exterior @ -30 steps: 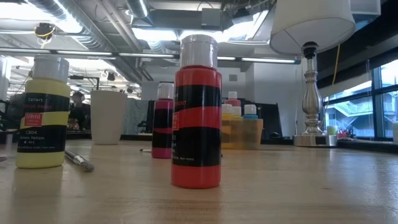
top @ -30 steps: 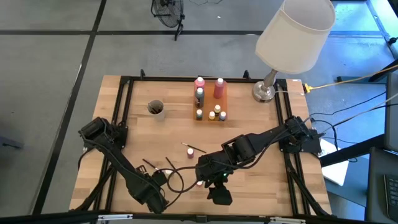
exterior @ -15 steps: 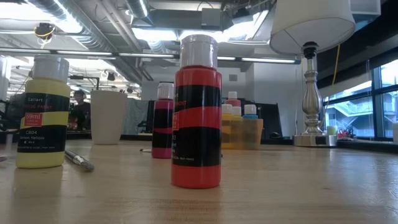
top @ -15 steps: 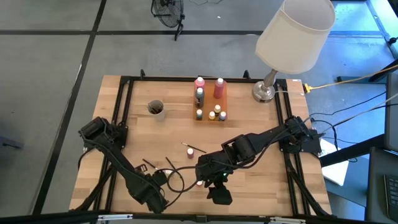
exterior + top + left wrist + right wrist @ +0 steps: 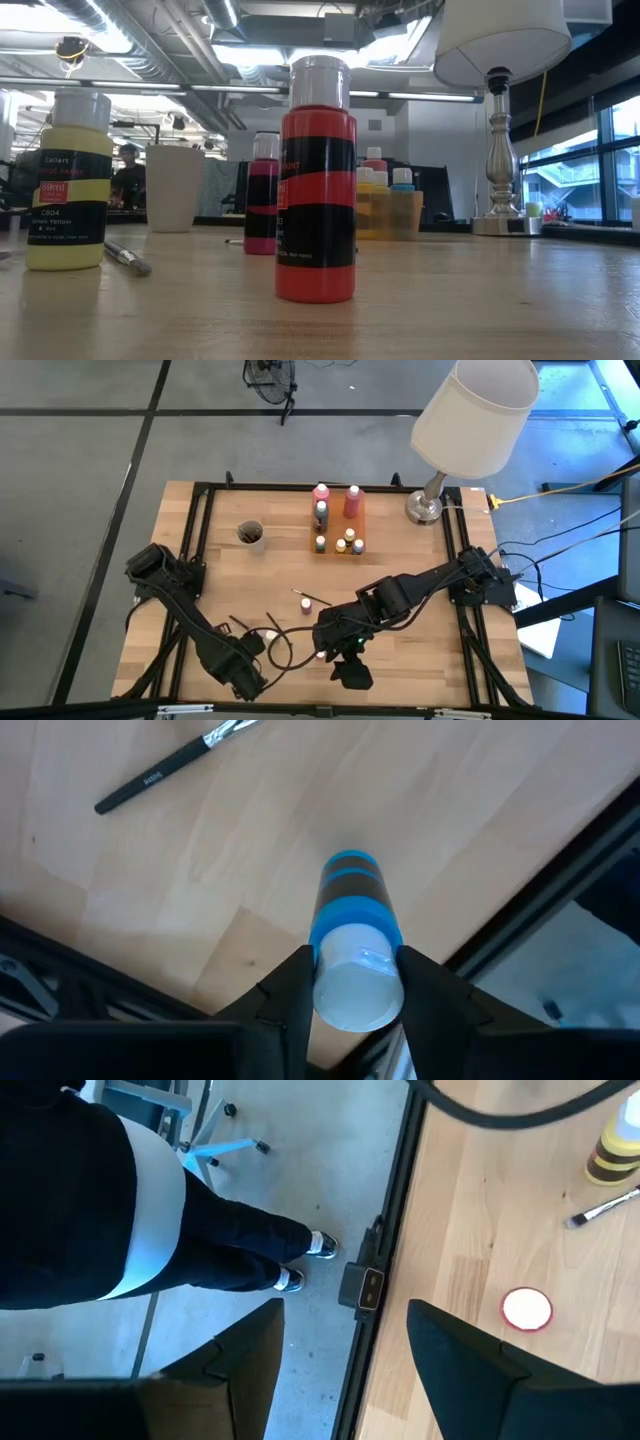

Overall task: Pick & Place Paint Supplies
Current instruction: Put the small blue paint bottle into the orange bin

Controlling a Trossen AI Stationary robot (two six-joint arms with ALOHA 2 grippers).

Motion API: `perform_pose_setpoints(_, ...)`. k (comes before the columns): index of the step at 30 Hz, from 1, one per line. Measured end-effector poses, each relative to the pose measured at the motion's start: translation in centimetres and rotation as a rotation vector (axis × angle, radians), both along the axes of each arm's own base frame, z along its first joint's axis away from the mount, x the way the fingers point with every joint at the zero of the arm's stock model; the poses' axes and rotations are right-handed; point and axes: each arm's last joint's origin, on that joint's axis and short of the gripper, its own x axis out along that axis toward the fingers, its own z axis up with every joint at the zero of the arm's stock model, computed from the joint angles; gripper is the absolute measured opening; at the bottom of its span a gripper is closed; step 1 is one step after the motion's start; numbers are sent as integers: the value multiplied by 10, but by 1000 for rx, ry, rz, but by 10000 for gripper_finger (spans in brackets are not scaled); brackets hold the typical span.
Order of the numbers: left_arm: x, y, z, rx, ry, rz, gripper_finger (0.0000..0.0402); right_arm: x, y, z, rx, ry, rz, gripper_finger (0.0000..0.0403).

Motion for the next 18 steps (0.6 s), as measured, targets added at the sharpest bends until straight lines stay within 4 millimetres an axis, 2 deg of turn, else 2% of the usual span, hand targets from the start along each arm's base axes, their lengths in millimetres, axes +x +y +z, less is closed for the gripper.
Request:
perform_pose_setpoints(7, -9, 6, 23, -31, -37, 13, 116, -6, 11, 0, 3, 2, 28, 217)
perform_pose_setpoints(12, -20, 19, 48, -17, -37, 42, 116, -12, 20, 1, 2, 3, 47, 217)
perform_pose_setpoints(16, -34, 34, 70, 51, 52, 52, 116, -23, 25, 6, -33, -8, 47, 217)
perform_pose_setpoints(18, -35, 37, 80, -1, 4, 52, 116, -29, 28, 10, -57, -15, 37, 217)
